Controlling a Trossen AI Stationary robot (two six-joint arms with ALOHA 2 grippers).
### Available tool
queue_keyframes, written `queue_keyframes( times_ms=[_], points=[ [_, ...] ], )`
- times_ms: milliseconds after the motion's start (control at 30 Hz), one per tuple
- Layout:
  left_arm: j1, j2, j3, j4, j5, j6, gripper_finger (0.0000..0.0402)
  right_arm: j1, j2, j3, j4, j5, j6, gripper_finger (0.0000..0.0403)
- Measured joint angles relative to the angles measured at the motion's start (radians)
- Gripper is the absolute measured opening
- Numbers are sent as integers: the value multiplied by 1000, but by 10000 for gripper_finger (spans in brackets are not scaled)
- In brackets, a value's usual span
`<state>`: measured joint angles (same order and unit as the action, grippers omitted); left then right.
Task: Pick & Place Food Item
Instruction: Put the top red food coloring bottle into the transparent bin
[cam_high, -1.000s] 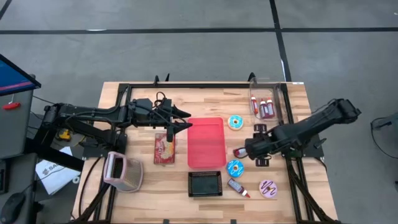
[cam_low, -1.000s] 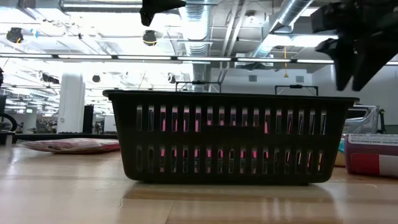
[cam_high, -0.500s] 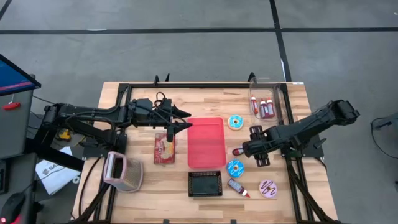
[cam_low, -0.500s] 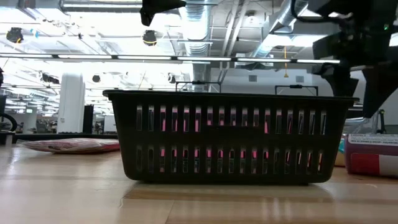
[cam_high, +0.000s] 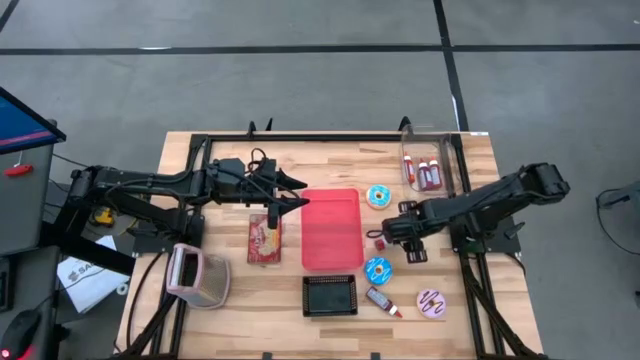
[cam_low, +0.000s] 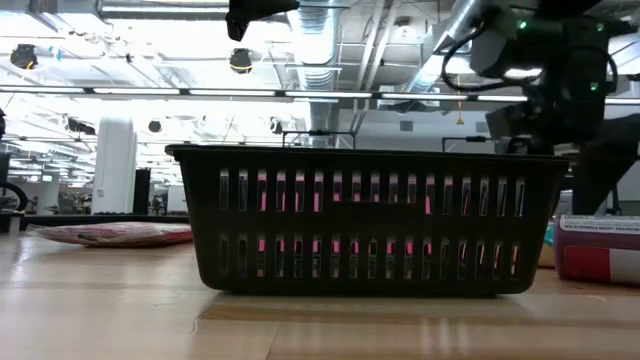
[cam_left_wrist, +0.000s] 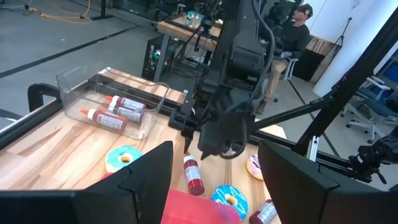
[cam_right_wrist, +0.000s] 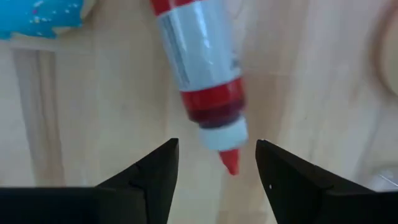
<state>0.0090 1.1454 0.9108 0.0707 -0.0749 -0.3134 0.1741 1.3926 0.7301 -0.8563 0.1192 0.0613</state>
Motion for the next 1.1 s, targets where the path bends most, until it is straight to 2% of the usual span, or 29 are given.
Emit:
queue_keyframes(
  times_ms=[267,533,700,900,1000,1100],
  points=[
    [0,0,0,-2,2,1,232,-33,105,0,56,-61,-39,187],
    [-2,0,0,-3,2,-4,232,-75,143,1,116,-82,19,104],
    [-2,0,0,-3,2,-4,232,-100,74,1,94,-88,146,104],
    [-2,0,0,-3,1,10,232,-104,-105,67,-52,-88,351,104],
    [-2,0,0,-3,1,26,232,-106,-209,151,-121,-2,497,104],
    [9,0,0,-3,1,29,232,-139,-297,243,-220,200,720,104]
  ],
)
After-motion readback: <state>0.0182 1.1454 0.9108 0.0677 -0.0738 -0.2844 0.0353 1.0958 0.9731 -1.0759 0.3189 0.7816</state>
